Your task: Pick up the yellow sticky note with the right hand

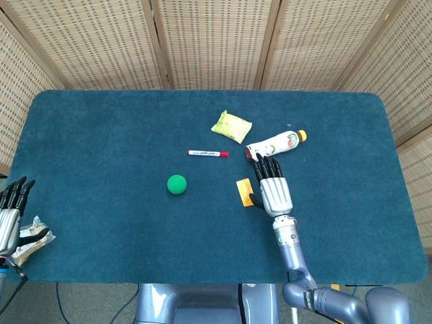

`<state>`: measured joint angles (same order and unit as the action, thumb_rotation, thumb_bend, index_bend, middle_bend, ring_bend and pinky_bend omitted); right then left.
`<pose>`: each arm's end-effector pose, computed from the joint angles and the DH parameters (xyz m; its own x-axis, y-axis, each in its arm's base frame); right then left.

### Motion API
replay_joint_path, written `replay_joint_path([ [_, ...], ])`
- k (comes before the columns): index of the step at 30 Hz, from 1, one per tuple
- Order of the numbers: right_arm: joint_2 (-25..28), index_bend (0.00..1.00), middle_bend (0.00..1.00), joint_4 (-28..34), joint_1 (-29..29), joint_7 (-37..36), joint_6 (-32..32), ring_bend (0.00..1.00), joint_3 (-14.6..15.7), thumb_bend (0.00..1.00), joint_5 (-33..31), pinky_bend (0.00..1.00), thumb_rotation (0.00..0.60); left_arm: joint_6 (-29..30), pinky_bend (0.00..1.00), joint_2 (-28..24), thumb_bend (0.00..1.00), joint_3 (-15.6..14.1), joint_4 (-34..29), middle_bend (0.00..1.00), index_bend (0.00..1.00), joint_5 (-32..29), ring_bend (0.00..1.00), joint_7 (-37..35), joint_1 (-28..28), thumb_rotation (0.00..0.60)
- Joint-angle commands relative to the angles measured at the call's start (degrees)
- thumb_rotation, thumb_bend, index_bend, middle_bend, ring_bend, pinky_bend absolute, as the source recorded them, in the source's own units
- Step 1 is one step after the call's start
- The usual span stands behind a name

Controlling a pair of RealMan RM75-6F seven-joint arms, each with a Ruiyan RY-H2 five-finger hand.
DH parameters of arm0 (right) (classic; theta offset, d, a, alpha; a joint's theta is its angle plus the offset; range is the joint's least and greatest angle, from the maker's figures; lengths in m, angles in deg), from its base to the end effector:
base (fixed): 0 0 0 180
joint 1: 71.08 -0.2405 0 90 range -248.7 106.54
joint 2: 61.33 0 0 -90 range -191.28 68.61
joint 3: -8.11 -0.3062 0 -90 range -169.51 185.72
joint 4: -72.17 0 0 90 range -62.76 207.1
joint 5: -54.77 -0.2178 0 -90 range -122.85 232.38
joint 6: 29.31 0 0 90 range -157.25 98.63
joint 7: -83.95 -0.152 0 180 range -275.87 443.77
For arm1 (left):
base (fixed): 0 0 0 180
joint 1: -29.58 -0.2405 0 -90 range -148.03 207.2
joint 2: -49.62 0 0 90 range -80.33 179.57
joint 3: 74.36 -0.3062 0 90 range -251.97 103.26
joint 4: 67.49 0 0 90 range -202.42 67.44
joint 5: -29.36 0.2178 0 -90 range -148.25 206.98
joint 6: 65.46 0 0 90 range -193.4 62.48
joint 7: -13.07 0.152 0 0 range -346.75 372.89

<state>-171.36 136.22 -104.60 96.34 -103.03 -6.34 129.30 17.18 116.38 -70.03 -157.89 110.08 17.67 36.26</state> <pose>-0.2014 -0.3617 -0.0800 0.2394 0.0204 0.9707 -0.9479 -0.2118 0.2382 -0.3692 0.2106 0.1630 0.4452 0.0122 0.8954 0.8939 0.0520 -0.4452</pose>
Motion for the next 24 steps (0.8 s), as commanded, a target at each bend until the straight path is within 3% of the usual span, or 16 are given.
replay_joint_path([
  [1, 1.6, 0.07, 0.00, 2.7, 1.1, 2.2, 0.1, 0.00, 0.8, 0.34, -0.4, 0.00, 0.600, 0.1, 0.09, 0.0, 0.13, 0.0, -0.1, 0.00, 0.00, 0.1, 0.00, 0.1, 0.0, 0.600],
  [9, 2.3, 0.07, 0.00, 5.2, 2.5, 5.8, 2.9, 0.00, 2.0, 0.27, -3.7, 0.00, 0.600, 0.4, 0.09, -0.2, 0.13, -0.4, -0.6, 0.00, 0.00, 0.8, 0.00, 0.2, -0.1, 0.600],
  [24, -3.6, 0.07, 0.00, -5.1, 0.5, 1.7, 5.8, 0.00, 0.9, 0.26, -3.5, 0.00, 0.600, -0.2, 0.09, -0.3, 0.13, -0.1, -0.3, 0.00, 0.00, -0.1, 0.00, -0.4, 0.0, 0.600],
])
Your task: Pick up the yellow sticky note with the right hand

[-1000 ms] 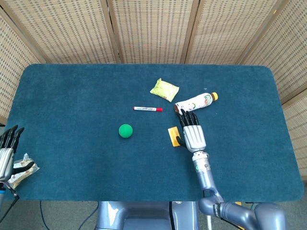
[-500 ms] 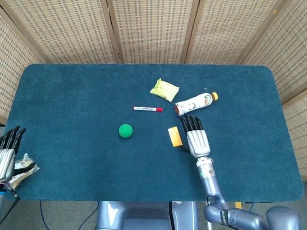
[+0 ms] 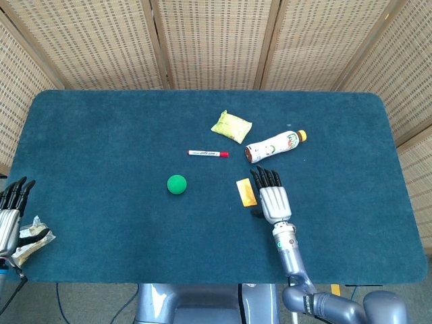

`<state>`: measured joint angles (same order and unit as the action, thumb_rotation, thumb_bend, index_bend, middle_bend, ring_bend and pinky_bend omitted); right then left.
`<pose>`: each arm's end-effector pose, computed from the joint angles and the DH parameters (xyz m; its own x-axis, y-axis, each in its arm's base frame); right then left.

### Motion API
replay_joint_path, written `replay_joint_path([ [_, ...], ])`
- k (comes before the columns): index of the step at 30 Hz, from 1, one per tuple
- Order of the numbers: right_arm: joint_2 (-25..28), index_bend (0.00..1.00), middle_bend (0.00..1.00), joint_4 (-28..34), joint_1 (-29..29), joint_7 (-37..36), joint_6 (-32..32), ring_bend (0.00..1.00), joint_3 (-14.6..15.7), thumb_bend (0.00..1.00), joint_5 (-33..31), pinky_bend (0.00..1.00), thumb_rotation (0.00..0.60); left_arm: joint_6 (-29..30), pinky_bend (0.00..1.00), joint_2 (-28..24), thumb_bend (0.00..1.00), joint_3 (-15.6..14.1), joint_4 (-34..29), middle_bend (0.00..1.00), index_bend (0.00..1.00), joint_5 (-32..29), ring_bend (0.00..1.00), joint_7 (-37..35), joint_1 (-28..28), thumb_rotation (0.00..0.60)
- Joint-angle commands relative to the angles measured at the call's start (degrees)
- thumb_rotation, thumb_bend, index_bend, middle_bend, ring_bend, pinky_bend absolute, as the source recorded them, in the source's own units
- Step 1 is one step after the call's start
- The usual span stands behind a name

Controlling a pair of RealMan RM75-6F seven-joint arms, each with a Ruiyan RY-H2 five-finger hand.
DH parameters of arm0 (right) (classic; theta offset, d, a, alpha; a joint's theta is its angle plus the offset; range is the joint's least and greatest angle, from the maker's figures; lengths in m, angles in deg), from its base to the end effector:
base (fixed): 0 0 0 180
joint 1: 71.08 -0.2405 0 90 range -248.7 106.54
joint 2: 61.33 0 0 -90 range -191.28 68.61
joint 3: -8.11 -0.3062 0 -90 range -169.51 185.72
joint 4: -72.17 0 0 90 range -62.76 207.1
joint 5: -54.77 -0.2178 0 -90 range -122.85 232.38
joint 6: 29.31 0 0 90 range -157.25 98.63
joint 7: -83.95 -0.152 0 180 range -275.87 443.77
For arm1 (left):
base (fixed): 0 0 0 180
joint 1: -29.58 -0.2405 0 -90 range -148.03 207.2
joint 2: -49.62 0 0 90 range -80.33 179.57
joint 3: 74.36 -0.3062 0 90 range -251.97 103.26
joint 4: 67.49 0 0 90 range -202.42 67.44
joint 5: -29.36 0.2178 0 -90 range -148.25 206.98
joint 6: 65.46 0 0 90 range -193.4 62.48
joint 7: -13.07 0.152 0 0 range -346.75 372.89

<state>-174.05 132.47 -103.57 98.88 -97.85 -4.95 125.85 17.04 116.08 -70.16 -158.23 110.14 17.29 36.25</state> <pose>-0.2202 -0.3523 -0.1106 0.3072 -0.0949 0.9469 -0.9434 -0.1608 0.2899 -0.3686 0.2100 0.1637 0.4388 0.0166 0.8984 0.8970 0.0505 -0.4391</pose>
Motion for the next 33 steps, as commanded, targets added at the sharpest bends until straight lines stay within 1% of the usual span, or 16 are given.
replay_joint_path([
  [1, -1.1, 0.07, 0.00, -1.8, -0.6, -1.2, 0.9, 0.00, -0.6, 0.26, -0.1, 0.00, 0.600, -0.2, 0.09, 0.0, 0.13, 0.1, 0.1, 0.00, 0.00, -0.3, 0.00, -0.1, 0.1, 0.600],
  [12, -3.9, 0.08, 0.00, -8.0, -2.3, -2.8, 2.4, 0.00, -1.9, 0.26, 0.0, 0.00, 0.600, -0.6, 0.09, 0.1, 0.13, 0.1, 0.2, 0.00, 0.00, -0.5, 0.00, 0.1, 0.2, 0.600],
  [13, -4.2, 0.08, 0.00, -8.8, -2.6, -3.0, 2.6, 0.00, -2.0, 0.26, -0.1, 0.00, 0.600, -0.5, 0.09, 0.1, 0.13, 0.1, 0.2, 0.00, 0.00, -0.5, 0.00, 0.1, 0.2, 0.600],
  [17, -5.3, 0.10, 0.00, -11.4, -3.0, -3.9, 2.6, 0.00, -2.1, 0.34, 0.3, 0.00, 0.600, -0.5, 0.09, 0.1, 0.13, 0.0, 0.2, 0.00, 0.00, -0.3, 0.00, -0.1, 0.2, 0.600],
  [19, -5.7, 0.12, 0.00, -12.2, -3.0, -4.7, 2.4, 0.00, -2.1, 0.35, 0.6, 0.00, 0.600, -0.5, 0.09, 0.1, 0.13, 0.0, 0.2, 0.00, 0.00, -0.2, 0.00, -0.2, 0.2, 0.600],
  [23, -5.9, 0.26, 0.00, -12.5, -2.6, -5.9, 1.8, 0.00, -1.7, 0.35, 1.2, 0.00, 0.600, -0.5, 0.09, 0.0, 0.13, -0.1, 0.1, 0.00, 0.00, 0.0, 0.00, -0.4, 0.2, 0.600],
  [24, -5.8, 0.32, 0.00, -12.5, -2.4, -6.1, 1.6, 0.00, -1.6, 0.35, 1.4, 0.00, 0.600, -0.5, 0.09, 0.0, 0.13, -0.2, 0.0, 0.00, 0.00, 0.1, 0.00, -0.5, 0.2, 0.600],
  [27, -5.7, 0.44, 0.00, -12.3, -2.0, -6.3, 1.3, 0.00, -1.5, 0.34, 1.6, 0.00, 0.600, -0.4, 0.09, -0.1, 0.13, -0.3, -0.1, 0.00, 0.00, 0.2, 0.00, -0.5, 0.1, 0.600],
  [31, -5.4, 0.53, 0.00, -12.1, -1.7, -6.2, 1.1, 0.00, -1.4, 0.34, 1.6, 0.00, 0.600, -0.4, 0.09, -0.2, 0.13, -0.3, -0.3, 0.00, 0.00, 0.4, 0.00, -0.5, 0.2, 0.600],
  [33, -5.3, 0.55, 0.00, -11.9, -1.6, -6.1, 1.1, 0.00, -1.5, 0.34, 1.6, 0.00, 0.600, -0.5, 0.09, -0.2, 0.13, -0.4, -0.3, 0.00, 0.00, 0.3, 0.00, -0.5, 0.2, 0.600],
])
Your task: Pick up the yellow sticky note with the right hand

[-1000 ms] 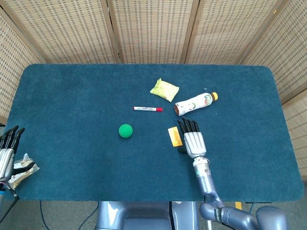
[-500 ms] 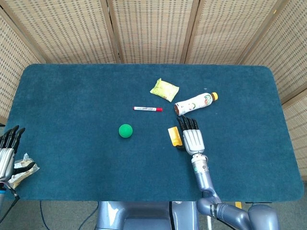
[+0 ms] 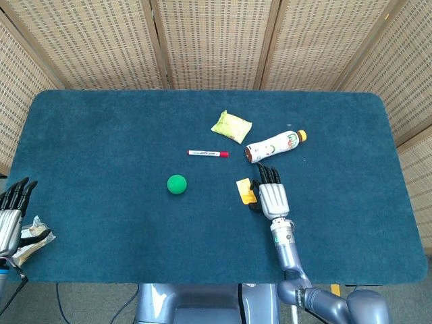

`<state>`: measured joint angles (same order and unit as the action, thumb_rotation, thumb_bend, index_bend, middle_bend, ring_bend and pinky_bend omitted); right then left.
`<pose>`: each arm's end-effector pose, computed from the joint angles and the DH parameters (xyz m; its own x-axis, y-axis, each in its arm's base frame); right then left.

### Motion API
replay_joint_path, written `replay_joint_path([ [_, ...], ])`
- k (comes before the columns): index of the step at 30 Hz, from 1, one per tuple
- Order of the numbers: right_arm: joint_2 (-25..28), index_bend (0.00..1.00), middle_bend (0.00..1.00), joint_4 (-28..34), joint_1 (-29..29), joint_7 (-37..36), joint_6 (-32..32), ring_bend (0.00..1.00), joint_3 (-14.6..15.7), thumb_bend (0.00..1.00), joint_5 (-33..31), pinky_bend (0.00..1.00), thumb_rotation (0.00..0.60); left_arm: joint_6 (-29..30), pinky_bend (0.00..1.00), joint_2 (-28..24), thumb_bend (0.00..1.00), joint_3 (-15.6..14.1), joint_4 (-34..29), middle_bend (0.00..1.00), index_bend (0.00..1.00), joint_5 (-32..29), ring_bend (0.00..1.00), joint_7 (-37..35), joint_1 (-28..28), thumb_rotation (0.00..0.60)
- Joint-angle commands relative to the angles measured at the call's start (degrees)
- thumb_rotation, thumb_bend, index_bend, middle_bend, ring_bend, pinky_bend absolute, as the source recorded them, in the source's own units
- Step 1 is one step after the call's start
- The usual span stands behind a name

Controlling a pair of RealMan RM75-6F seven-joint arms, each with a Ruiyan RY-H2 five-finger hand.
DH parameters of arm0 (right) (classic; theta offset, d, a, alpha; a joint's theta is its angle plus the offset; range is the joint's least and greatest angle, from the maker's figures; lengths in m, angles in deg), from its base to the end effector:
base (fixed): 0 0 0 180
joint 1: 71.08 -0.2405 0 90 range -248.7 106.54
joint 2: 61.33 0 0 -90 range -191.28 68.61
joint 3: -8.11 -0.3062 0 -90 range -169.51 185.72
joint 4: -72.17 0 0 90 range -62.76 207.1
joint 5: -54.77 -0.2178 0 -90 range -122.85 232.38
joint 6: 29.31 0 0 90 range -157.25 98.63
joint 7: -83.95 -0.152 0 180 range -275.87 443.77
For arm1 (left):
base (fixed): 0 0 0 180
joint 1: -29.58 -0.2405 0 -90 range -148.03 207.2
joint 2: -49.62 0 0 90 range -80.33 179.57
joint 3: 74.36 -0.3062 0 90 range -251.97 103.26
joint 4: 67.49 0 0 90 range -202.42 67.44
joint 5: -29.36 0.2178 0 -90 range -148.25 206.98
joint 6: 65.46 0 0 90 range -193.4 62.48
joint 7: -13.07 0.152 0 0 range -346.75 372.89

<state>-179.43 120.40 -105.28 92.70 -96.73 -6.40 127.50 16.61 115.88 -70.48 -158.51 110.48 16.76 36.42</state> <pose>-0.2281 -0.3659 -0.1276 0.3020 -0.0722 0.9506 -0.9468 -0.1396 0.2901 -0.3673 0.2098 0.1622 0.4302 0.0277 0.9023 0.9014 0.0410 -0.4310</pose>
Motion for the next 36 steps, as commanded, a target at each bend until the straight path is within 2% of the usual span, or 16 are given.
replay_joint_path([
  [1, 0.2, 0.56, 0.01, 0.3, 0.2, 0.0, 0.1, 0.00, -0.1, 0.34, -0.1, 0.00, 0.600, -0.1, 0.09, 0.0, 0.13, -0.1, 0.0, 0.00, 0.00, 0.0, 0.00, 0.0, 0.0, 0.600],
  [11, 0.8, 0.60, 0.02, 1.2, 0.4, 0.6, 1.6, 0.00, 0.3, 0.37, -0.2, 0.00, 0.600, -0.4, 0.09, -0.1, 0.13, -0.1, 0.0, 0.00, 0.00, 0.0, 0.00, -0.2, 0.1, 0.600],
  [25, 1.6, 0.59, 0.04, 2.9, 0.5, 0.7, 2.5, 0.00, 0.6, 0.60, -0.1, 0.00, 0.600, -0.6, 0.09, -0.3, 0.14, -0.2, -0.2, 0.00, 0.00, 0.1, 0.00, -0.5, 0.2, 0.600],
  [36, 1.9, 0.58, 0.04, 3.6, 0.7, 1.1, 3.1, 0.00, 0.7, 0.61, -0.2, 0.00, 0.600, -0.7, 0.09, -0.3, 0.14, -0.3, -0.2, 0.00, 0.00, 0.1, 0.00, -0.5, 0.2, 0.600],
])
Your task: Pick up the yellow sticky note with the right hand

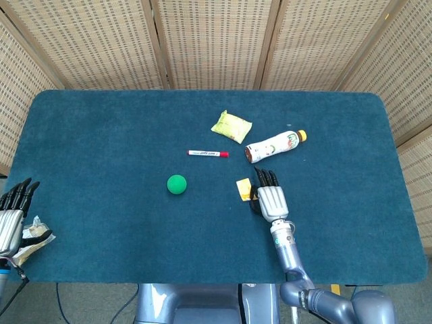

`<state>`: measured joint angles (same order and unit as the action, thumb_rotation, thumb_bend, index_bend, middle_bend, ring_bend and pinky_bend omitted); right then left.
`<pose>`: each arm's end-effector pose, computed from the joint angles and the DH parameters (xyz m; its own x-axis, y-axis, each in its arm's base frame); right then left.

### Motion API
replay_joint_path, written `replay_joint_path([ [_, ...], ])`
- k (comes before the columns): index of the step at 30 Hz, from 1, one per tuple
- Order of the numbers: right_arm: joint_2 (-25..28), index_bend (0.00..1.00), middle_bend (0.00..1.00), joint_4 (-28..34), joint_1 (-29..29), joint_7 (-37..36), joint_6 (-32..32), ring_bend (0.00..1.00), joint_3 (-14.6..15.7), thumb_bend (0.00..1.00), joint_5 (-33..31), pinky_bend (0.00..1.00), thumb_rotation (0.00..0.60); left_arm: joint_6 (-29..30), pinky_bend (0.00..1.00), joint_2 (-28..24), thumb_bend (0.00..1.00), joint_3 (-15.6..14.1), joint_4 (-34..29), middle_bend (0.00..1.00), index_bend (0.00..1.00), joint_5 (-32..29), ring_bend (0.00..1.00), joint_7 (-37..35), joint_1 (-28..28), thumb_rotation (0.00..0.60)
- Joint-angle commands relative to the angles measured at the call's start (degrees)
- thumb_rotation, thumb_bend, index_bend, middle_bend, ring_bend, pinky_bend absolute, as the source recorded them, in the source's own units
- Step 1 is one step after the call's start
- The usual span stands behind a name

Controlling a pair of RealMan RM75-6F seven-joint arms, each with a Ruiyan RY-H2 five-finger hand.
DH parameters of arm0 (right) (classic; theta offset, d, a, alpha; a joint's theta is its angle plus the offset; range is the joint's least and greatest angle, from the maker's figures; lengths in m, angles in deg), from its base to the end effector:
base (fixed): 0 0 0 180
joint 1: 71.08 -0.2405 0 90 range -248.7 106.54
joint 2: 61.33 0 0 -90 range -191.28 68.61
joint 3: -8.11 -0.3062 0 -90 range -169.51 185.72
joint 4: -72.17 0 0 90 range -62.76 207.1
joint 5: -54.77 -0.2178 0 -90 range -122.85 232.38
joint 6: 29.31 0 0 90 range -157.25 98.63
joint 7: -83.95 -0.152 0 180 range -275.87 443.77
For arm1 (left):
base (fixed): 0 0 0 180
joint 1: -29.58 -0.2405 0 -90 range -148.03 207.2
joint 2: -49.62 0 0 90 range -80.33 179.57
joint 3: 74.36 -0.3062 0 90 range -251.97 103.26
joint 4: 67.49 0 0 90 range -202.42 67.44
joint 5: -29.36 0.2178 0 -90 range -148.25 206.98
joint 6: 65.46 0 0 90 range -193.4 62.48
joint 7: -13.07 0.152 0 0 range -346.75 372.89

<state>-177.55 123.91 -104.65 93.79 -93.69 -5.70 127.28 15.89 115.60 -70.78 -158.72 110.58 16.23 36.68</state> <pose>-0.2291 -0.3609 -0.1304 0.3064 -0.1364 0.9421 -0.9454 -0.1591 0.2845 -0.3669 0.2102 0.1611 0.4232 0.0429 0.9050 0.9047 0.0345 -0.4247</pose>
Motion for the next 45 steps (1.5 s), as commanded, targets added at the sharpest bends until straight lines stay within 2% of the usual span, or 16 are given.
replay_joint_path([
  [1, 0.1, 0.58, 0.04, 0.3, 0.0, 0.0, 0.1, 0.00, 0.0, 0.61, 0.0, 0.00, 0.600, 0.0, 0.09, 0.0, 0.14, 0.0, 0.0, 0.00, 0.00, 0.0, 0.00, 0.0, 0.0, 0.600],
  [10, 0.7, 0.58, 0.04, 1.3, -1.0, 0.5, 0.3, 0.00, -0.8, 0.61, 0.2, 0.00, 0.600, 0.2, 0.09, -0.1, 0.14, 0.0, -0.1, 0.00, 0.00, 0.0, 0.00, 0.0, -0.1, 0.600],
  [32, 2.3, 0.60, 0.05, 3.8, -7.7, 5.6, 2.3, 0.00, -6.7, 0.61, -2.0, 0.00, 0.600, 0.5, 0.09, -0.4, 0.13, 0.3, -0.3, 0.00, 0.00, -0.3, 0.00, 0.0, -0.2, 0.600],
  [45, 3.8, 0.61, 0.06, 7.1, -11.4, 10.1, 1.0, 0.00, -9.2, 0.62, -2.7, 0.00, 0.600, 0.5, 0.09, -0.6, 0.14, 0.6, -0.3, 0.00, 0.00, -0.9, 0.00, -0.4, -0.2, 0.600],
])
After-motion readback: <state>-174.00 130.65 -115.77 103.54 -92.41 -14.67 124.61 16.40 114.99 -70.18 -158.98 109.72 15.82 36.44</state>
